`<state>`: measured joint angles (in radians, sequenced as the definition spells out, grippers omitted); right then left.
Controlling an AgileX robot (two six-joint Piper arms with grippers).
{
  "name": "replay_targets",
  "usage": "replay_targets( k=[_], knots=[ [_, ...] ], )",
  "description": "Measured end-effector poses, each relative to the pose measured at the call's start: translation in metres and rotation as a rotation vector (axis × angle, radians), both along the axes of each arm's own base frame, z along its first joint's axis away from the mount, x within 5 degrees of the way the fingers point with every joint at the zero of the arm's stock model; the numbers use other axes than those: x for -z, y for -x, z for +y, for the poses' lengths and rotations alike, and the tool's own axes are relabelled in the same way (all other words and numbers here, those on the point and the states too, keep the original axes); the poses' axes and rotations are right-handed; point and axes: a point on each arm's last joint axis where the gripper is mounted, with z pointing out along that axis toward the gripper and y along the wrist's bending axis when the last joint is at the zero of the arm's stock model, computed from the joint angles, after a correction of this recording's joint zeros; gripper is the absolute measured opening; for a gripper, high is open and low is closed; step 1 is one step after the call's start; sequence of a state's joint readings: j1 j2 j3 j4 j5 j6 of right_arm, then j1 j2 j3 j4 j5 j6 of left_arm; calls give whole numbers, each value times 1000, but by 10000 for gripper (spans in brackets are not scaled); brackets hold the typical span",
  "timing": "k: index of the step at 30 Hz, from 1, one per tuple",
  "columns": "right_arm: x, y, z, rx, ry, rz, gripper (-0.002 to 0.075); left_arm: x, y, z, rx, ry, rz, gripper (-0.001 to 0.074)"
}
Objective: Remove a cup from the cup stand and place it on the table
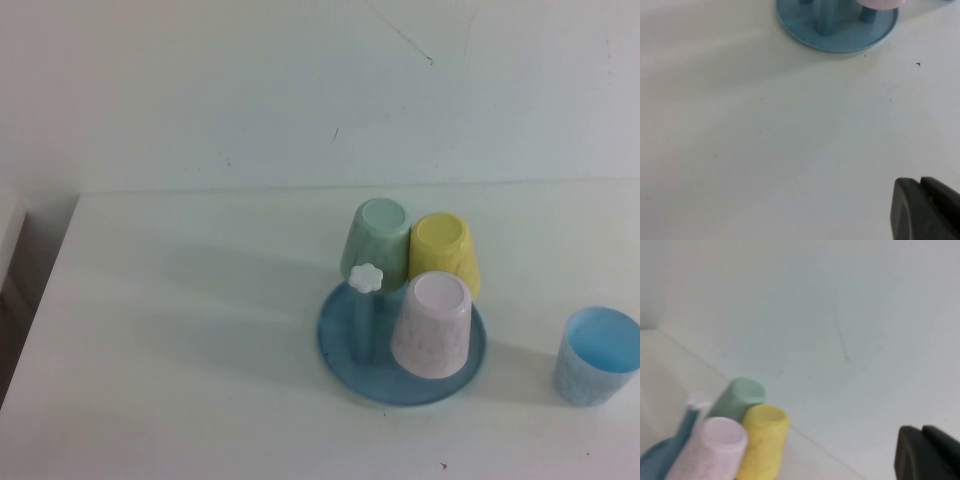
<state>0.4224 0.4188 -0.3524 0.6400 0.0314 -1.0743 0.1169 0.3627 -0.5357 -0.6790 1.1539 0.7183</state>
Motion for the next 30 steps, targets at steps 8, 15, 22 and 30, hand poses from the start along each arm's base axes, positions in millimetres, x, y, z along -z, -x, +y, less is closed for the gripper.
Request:
replay_targets(
  k=[8, 15, 22, 30],
  knots=[
    [40, 19, -37, 362, -83, -35, -2, 0, 0, 0, 0, 0, 0, -2],
    [75, 28, -50, 568, -90, -20, -3, 0, 0, 0, 0, 0, 0, -2],
    [106, 30, -52, 601, -108, 98, -3, 0, 0, 0, 1, 0, 1, -2],
    [125, 36, -52, 622, -81, 280, -3, 0, 0, 0, 4, -3, 1, -2]
  ],
)
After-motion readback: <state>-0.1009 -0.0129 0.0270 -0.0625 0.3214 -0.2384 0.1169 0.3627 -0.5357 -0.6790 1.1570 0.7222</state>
